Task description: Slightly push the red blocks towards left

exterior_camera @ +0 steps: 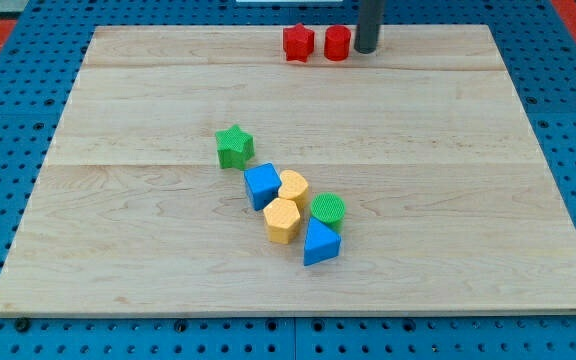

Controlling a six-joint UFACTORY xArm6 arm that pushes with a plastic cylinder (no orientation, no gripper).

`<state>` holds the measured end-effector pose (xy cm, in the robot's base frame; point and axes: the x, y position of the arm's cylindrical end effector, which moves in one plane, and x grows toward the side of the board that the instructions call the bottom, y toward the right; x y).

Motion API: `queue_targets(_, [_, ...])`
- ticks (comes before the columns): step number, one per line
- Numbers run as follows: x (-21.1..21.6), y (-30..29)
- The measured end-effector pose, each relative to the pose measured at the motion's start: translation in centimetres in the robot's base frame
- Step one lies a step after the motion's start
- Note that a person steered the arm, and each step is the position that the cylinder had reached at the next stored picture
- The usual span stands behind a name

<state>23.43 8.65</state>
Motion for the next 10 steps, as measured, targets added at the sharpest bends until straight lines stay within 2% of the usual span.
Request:
queue_targets(1, [0.0,-2.9])
queue_targets(2, [-1.6,1.4])
queue_targets(3, [-4.3,2.6])
queue_targets(5, [-4.0,-5.1])
queue_targets(10, [-3.8,-4.4])
